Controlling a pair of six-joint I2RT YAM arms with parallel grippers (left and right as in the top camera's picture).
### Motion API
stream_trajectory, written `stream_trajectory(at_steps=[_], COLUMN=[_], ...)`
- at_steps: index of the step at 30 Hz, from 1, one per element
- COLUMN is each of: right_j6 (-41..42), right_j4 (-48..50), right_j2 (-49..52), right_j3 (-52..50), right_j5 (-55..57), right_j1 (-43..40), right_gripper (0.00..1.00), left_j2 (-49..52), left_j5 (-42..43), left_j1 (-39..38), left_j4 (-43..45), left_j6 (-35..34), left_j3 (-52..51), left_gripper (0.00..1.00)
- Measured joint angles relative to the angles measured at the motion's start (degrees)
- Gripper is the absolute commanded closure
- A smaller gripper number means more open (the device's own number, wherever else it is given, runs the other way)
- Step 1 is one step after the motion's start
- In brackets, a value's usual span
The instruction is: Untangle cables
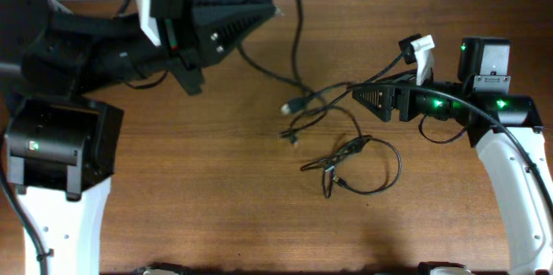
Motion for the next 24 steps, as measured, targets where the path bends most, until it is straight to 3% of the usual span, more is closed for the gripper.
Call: stream_trajectory(at_steps=[9, 15, 24], right_j6=[0.0, -0.7, -16.3], right_j4=[-0.7, 1.1, 2.0], right_j2=[0.0, 0.0, 0.0], right_j3=[0.0, 0.0, 0.0], right_j5=[-0.8, -9.7, -24.5], right_j1=[0.0, 0.0, 1.8], right_gripper=[0.14, 0.14, 0.13], left_j2=[0.3, 0.3, 0.3], left_j5=[0.2, 0.5, 0.6], left_j1=[4.8, 3.2, -1.2], left_j4=[1.0, 1.5, 1.5], left_j6=[-4.1, -7.3, -8.4], left_j3=[0.0, 0.0, 0.0], left_gripper=[1.00, 1.00, 1.00])
